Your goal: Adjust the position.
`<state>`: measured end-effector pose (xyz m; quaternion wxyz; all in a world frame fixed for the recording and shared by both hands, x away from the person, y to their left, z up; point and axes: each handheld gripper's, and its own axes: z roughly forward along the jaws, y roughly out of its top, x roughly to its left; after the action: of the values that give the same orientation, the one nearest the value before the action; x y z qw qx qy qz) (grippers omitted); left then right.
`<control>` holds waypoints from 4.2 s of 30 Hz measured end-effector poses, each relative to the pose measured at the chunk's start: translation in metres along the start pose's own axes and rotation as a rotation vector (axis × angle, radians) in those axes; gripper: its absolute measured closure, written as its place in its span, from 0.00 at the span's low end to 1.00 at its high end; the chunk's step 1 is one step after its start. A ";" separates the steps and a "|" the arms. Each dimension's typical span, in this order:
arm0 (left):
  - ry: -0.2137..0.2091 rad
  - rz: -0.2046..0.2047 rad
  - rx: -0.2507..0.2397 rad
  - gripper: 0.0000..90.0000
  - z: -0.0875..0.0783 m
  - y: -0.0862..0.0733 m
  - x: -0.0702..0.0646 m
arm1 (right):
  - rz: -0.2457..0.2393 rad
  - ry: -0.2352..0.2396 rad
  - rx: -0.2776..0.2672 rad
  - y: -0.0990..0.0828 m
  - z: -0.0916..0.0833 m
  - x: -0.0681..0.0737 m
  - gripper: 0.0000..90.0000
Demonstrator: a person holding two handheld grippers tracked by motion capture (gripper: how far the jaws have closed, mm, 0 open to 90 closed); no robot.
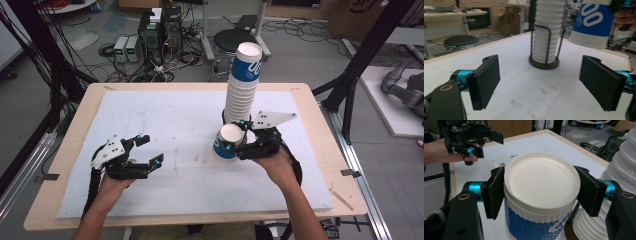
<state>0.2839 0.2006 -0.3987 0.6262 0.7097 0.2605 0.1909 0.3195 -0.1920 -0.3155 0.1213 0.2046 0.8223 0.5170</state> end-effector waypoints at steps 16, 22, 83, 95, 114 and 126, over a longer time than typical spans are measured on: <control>-0.181 0.034 -0.022 0.19 0.037 0.014 -0.038 | -0.022 0.064 -0.033 0.003 0.010 0.018 0.34; -0.217 0.055 -0.013 0.19 0.047 0.016 -0.045 | -0.046 0.109 -0.021 0.004 0.021 0.027 0.34; -0.361 0.166 0.197 0.37 0.057 0.024 -0.044 | -0.096 0.243 -0.005 0.002 0.013 0.016 0.16; -0.378 0.256 0.323 0.36 0.069 0.037 -0.046 | -0.274 0.242 0.196 0.024 0.027 0.023 0.16; -0.420 0.329 0.453 0.36 0.083 0.047 -0.052 | -0.386 0.288 0.435 0.027 0.053 0.032 0.29; -0.421 0.308 0.385 0.20 0.077 0.044 -0.050 | -0.368 0.340 0.424 0.024 0.048 0.026 0.34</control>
<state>0.2962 0.1058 -0.3637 0.4842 0.8701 0.0463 0.0798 0.3212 -0.1323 -0.3149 0.0285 -0.0159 0.9434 0.3302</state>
